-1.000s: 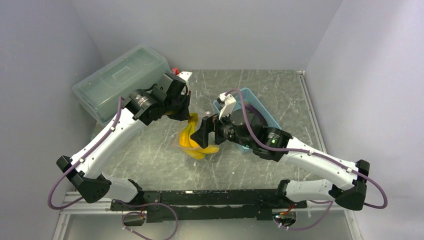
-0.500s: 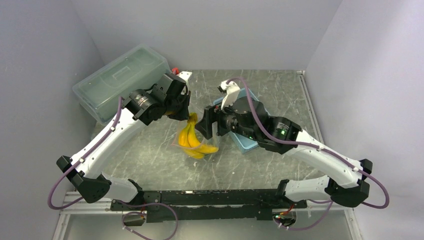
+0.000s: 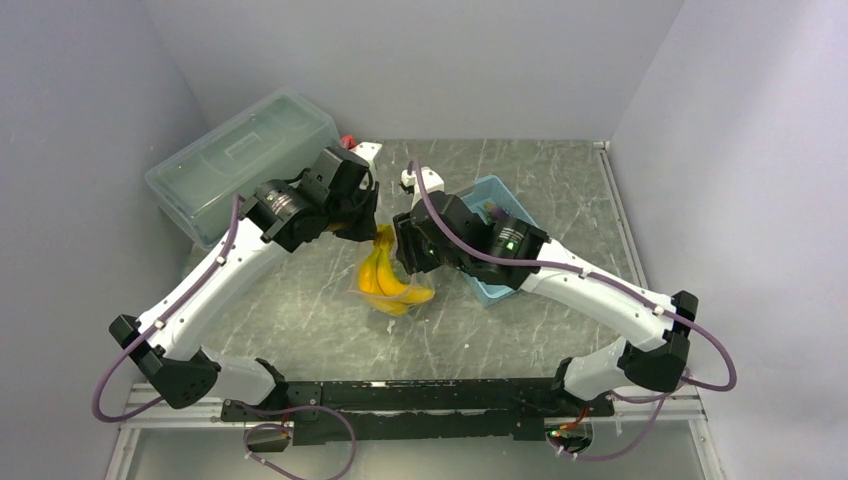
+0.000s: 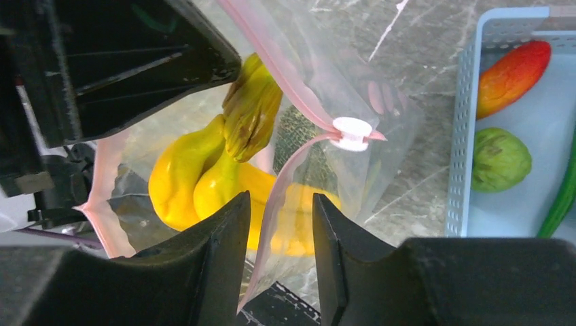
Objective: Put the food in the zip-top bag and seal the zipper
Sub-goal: Adjust the zipper food storage bag at the center of the board.
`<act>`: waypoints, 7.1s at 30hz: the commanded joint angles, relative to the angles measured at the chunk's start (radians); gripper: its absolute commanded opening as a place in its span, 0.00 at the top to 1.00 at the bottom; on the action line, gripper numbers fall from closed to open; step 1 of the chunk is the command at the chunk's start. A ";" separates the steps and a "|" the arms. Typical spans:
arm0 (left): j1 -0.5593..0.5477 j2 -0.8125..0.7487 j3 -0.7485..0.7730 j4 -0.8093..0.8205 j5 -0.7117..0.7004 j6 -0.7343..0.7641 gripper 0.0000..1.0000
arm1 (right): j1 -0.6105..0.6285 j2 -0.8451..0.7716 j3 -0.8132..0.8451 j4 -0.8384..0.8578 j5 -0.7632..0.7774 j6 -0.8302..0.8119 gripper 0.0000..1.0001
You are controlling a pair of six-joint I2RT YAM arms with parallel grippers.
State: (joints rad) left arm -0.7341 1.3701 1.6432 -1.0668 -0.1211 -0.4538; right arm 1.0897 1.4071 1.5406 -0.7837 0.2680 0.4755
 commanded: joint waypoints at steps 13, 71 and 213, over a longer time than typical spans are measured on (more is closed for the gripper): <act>0.003 -0.117 -0.023 0.056 -0.105 0.041 1.00 | 0.009 0.059 0.131 -0.104 0.197 -0.047 1.00; 0.002 -0.226 -0.362 0.402 0.085 0.046 1.00 | 0.007 -0.288 -0.280 0.314 -0.029 0.027 0.50; 0.002 -0.131 -0.212 0.210 0.063 0.007 1.00 | -0.077 -0.222 -0.613 0.797 -0.001 0.189 0.50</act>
State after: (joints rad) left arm -0.7288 1.2427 1.3945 -0.8536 0.0048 -0.4282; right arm 1.0119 1.2549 0.8566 0.0853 0.2115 0.7204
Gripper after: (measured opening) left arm 0.009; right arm 0.492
